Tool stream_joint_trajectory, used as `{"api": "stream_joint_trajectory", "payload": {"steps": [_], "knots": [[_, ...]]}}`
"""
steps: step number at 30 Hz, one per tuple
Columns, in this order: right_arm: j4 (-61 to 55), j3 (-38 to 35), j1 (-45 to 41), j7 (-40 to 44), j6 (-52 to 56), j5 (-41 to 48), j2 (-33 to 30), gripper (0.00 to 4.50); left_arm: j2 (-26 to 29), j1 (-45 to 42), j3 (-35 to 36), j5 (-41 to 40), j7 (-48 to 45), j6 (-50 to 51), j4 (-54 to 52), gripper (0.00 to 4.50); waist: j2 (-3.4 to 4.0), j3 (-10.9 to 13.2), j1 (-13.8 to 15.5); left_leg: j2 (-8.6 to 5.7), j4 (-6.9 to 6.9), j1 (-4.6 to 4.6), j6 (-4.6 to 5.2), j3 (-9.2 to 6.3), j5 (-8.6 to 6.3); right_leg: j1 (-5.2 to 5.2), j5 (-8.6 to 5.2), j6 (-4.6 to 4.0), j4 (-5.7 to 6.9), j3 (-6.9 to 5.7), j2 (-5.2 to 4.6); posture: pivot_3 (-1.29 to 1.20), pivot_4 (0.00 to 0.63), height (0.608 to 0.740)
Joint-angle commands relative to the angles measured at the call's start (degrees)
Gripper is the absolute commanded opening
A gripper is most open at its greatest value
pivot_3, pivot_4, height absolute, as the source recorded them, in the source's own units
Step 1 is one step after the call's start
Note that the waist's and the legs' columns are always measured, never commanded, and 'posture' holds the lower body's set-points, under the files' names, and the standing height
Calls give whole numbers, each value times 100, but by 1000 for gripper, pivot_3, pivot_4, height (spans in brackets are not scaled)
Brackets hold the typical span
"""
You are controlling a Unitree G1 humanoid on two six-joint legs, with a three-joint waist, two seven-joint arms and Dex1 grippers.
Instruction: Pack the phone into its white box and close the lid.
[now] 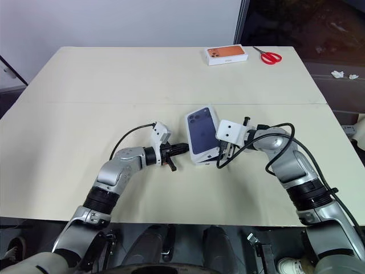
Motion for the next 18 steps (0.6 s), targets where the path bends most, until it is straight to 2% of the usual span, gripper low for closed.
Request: {"api": "stream_joint_trajectory", "payload": {"steps": [1, 13, 18], "knots": [[43, -21, -62, 127, -227, -149, -251, 86, 54, 33, 107, -127, -22, -4, -294, 0, 0, 0, 6, -1, 0, 0, 0, 0, 0, 0, 0, 0, 0, 0, 0, 0, 150, 740], [519, -92, -406, 119, -669, -583, -586, 86, 106, 59, 142, -182, 29, -6, -310, 0, 0, 0, -3, 0, 0, 0, 0, 1, 0, 0, 0, 0, 0, 0, 0, 0, 150, 740], [638, -274, -565, 171, -520, -391, -492, 86, 75, 2, 142, -198, 41, 12, -312, 0, 0, 0, -15, 4, 0, 0, -1, 2, 0, -1, 0, 0, 0, 0, 0, 0, 150, 740]]}}
